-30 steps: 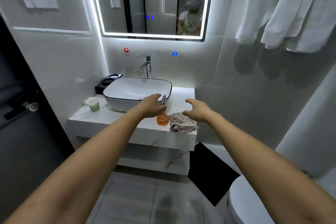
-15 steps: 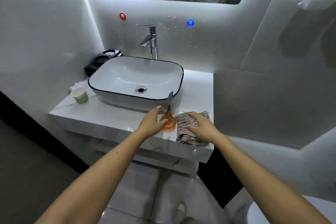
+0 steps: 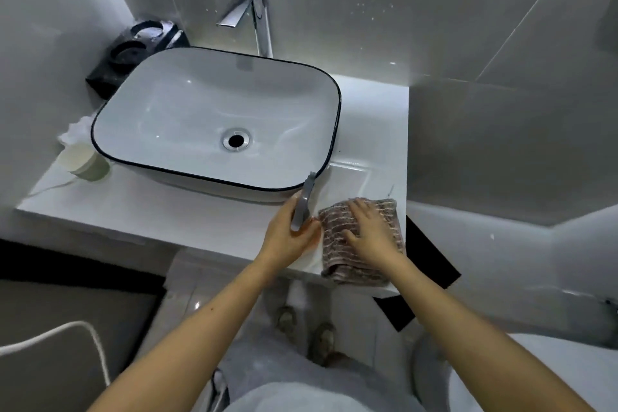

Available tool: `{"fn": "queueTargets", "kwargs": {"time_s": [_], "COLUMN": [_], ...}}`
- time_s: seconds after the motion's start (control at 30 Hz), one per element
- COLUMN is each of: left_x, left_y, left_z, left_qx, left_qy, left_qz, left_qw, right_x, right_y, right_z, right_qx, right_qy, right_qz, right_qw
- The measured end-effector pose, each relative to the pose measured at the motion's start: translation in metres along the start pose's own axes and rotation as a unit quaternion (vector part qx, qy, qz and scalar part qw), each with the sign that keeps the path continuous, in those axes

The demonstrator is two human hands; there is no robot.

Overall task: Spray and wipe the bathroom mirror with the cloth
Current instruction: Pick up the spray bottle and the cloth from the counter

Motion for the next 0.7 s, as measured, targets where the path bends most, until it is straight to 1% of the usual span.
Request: {"fn": "queueTargets", "kwargs": {"time_s": [0.1,0.17,0.27,0.33,0.4,0.5,0.6,0.7], "left_x": [0.0,0.001,0.001,-0.005,-0.015,-0.021,-0.024,-0.023], "left_y": [0.003,0.004,0.011,0.012,0.009,0.01,0.012,0.016], "left_z": [-0.007,-0.011,-0.013,-0.015,-0.016,-0.017,-0.019,-0.022], "left_qx": [-0.01,-0.013,0.007,0.006,-0.005,-0.013,-0.024,-0.014], "left_qy": [0.034,0.046,0.06,0.077,0.096,0.107,0.107,0.094], "left_qz": [0.018,0.019,0.018,0.028,0.031,0.054,0.049,0.059], "left_qw": [0.999,0.999,0.998,0.997,0.995,0.993,0.993,0.994], "right_x": [-0.008,-0.018,-0.03,-0.031,-0.027,-0.021,-0.018,-0.018], "right_y": [0.006,0.009,0.014,0.012,0.007,-0.001,-0.003,-0.004], "right_z": [-0.015,-0.023,-0.027,-0.029,-0.034,-0.04,-0.04,-0.038], "right_qx": [-0.001,0.012,0.038,0.034,0.025,0.009,0.0,0.006], "right_qy": [0.013,0.042,0.084,0.093,0.087,0.053,0.026,0.028], "right_qz": [0.031,0.036,0.057,0.079,0.116,0.153,0.129,0.107], "right_qw": [0.999,0.998,0.994,0.992,0.989,0.987,0.991,0.994]}}
Point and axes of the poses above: each hand's wrist, its own z-axis away from the middle knuckle, its own y-axis out of the palm, x = y × z, the point moved 10 cm from there along -z, towards the middle knuckle, and after that the axes turned 13 degrees about -z, right-handed, at the moved point
